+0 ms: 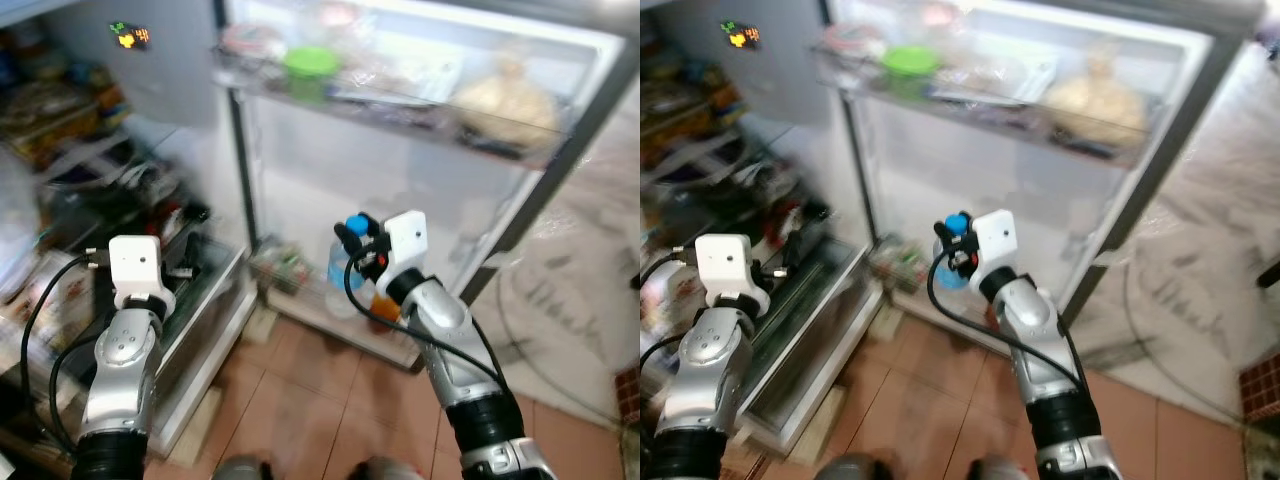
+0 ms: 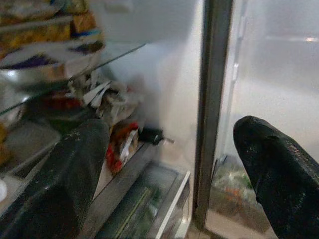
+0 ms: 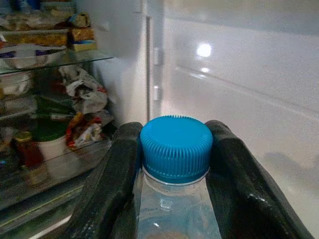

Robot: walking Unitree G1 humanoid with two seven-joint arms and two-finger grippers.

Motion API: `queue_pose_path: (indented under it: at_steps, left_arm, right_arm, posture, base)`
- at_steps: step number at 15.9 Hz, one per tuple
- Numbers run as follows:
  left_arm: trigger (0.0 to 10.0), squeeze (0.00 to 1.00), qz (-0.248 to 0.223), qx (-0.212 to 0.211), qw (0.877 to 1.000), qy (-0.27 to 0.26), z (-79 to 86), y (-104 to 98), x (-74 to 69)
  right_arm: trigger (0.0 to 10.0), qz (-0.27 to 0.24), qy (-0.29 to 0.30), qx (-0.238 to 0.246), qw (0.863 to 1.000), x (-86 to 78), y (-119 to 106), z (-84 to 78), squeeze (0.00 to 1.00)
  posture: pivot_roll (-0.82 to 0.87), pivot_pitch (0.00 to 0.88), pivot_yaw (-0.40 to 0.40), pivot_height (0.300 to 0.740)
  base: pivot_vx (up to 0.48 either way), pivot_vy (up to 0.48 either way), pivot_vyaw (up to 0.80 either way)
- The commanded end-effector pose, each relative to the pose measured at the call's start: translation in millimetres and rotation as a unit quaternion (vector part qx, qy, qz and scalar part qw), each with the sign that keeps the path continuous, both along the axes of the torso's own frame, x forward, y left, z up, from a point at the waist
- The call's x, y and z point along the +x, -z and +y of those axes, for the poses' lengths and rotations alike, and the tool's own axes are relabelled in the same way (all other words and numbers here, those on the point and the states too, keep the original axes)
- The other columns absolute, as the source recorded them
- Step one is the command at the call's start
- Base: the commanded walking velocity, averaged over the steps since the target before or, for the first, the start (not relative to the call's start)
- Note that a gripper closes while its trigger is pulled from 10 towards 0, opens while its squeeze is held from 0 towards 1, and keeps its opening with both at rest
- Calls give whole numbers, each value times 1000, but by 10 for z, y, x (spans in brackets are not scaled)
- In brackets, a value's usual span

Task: Restocking fridge

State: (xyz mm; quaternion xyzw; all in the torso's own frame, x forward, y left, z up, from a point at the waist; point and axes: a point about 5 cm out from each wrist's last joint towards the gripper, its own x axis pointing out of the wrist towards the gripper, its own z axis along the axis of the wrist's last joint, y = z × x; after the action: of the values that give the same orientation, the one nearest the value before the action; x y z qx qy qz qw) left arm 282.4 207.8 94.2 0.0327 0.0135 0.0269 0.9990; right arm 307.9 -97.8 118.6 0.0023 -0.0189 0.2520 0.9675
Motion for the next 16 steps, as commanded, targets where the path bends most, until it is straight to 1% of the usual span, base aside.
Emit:
queue_pose_path:
  at_steps: [1,7,13,16]
  left_arm:
    - [10000,0,0,0,1000,12,-71,-4,18]
    - [10000,0,-12,0,1000,22,-93,-21,21]
    - [10000,0,-13,-6,1000,22,-94,-23,20]
    - [10000,0,-12,-6,1000,22,-100,-19,18]
  right_arm:
    - [10000,-18,18,-6,1000,30,-66,-96,0]
    - [10000,-28,37,-6,999,49,-90,-139,0]
    - [10000,-25,40,-8,999,36,-67,-141,0]
    - [10000,-24,40,-10,999,38,-67,-148,0]
  posture:
    - [38,45,-4,740]
    - [37,46,-5,740]
    - [34,51,-2,740]
    - [33,53,-4,740]
  base:
    - [0,0,0]
    - [0,0,0]
    - [394,0,0]
    - [381,254,0]
